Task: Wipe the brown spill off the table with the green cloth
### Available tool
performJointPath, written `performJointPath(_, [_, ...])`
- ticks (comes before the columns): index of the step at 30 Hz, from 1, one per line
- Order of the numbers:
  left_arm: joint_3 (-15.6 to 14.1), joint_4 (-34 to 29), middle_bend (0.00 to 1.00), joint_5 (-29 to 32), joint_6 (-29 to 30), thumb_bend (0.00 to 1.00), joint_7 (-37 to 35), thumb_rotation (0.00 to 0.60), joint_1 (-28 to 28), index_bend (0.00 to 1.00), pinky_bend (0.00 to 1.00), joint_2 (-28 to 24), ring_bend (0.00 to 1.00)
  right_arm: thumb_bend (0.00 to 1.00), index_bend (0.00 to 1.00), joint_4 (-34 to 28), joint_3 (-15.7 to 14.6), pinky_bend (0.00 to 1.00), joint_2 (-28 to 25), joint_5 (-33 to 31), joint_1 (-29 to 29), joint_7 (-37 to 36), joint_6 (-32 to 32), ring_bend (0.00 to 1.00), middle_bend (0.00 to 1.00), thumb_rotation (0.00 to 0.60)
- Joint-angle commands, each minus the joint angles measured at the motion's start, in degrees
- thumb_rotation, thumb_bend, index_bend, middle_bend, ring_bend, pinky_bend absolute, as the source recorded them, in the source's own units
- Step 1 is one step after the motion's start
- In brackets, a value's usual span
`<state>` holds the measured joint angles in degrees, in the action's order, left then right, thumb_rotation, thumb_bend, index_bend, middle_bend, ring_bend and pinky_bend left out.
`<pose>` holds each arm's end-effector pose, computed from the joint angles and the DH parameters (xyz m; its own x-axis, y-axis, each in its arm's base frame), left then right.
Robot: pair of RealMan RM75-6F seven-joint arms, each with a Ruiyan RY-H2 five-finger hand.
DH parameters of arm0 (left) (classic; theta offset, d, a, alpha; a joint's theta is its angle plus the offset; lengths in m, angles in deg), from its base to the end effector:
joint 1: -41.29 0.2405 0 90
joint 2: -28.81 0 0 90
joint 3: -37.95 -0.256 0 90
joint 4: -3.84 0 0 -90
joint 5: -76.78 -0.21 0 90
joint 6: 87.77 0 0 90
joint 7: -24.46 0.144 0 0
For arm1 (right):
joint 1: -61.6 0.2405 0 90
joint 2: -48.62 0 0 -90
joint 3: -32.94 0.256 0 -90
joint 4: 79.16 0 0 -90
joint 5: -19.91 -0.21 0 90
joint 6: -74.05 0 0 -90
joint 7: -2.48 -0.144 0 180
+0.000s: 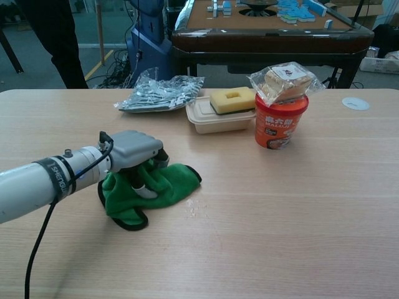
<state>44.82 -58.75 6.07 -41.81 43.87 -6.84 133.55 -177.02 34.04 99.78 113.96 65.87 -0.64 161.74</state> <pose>-0.1399 0.3479 -0.1066 0.6374 0.2728 0.7206 0.7194 -0.5458 -0.4297 -0.2882 -0.1695 0.2130 0.4704 0.0099 0.8824 -0.8734 -0.1374 0.4672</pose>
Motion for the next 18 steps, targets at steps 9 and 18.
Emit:
performJointPath(9, [-3.43,-10.68,0.55,-4.09,0.08,0.17,0.72,0.6,-0.11,0.54,0.89,-1.41,0.57,0.38,0.32,0.08,0.1,0.25,0.16,-0.01,0.1,0.06,-0.18,0.22,0.32,0.6])
performJointPath(18, [-1.74,-2.41,0.55,-2.32,1.69,0.17,3.34,0.6,-0.06,0.54,0.89,1.8,0.57,0.38,0.32,-0.37,0.21,0.25,-0.05,-0.02,0.12,0.46,-0.16,0.22,0.32,0.6])
